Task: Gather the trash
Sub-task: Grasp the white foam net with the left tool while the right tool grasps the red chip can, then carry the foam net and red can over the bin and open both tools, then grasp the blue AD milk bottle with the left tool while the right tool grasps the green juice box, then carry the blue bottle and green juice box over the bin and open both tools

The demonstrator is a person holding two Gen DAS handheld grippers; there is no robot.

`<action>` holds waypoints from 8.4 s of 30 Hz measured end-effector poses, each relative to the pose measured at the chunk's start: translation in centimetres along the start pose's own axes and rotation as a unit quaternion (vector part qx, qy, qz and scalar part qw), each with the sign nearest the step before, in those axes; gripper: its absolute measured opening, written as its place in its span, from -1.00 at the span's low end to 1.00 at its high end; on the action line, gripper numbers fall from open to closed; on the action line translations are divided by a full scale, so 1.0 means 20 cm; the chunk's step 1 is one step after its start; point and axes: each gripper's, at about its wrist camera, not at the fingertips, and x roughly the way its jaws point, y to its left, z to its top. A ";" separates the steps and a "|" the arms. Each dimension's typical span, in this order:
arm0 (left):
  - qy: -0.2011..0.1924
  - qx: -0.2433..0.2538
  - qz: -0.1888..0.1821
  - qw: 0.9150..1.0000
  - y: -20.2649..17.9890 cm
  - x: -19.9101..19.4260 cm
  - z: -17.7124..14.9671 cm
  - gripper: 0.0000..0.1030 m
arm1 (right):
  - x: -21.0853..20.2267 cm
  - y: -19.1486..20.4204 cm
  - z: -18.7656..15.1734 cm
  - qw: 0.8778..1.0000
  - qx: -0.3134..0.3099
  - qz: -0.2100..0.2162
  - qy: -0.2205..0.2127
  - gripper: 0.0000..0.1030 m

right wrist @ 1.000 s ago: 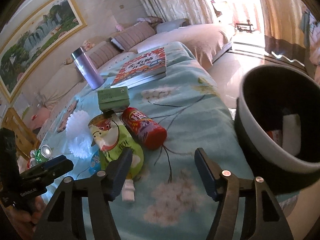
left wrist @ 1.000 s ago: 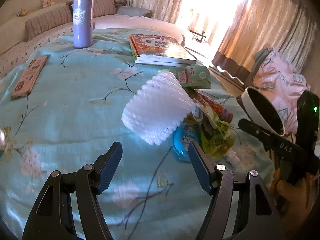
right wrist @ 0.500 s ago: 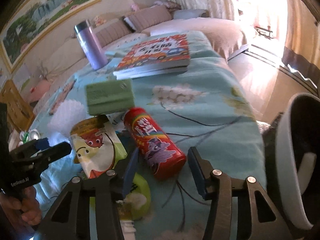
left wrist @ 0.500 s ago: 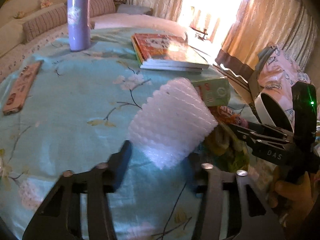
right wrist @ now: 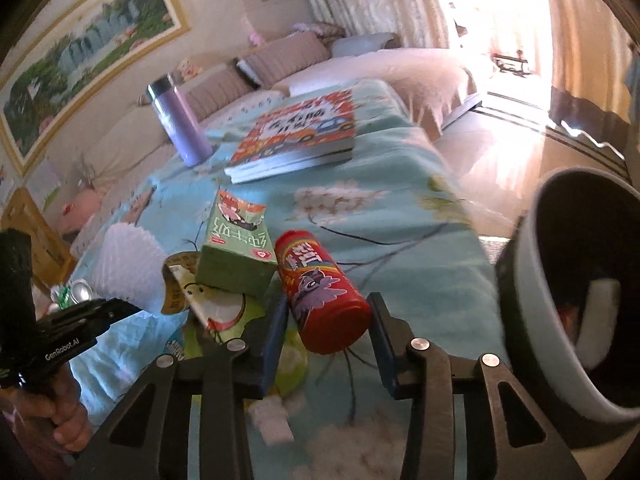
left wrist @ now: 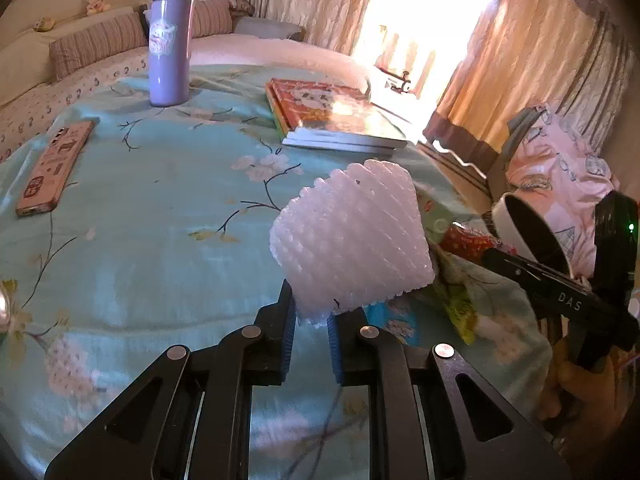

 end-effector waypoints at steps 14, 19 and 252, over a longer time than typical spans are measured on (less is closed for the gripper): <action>-0.004 0.053 -0.062 0.997 -0.30 -0.13 -0.08 -0.74 | -0.31 -0.05 -0.16 0.998 0.043 -0.001 -0.050 -0.34; 0.005 0.072 -0.080 0.994 -0.42 -0.12 -0.11 -0.74 | -0.43 -0.07 -0.20 0.996 0.054 -0.002 -0.070 -0.34; 0.021 0.206 -0.096 0.973 -1.38 0.26 0.08 -0.13 | -0.70 -0.77 -0.12 0.983 0.127 -0.068 -0.111 -0.38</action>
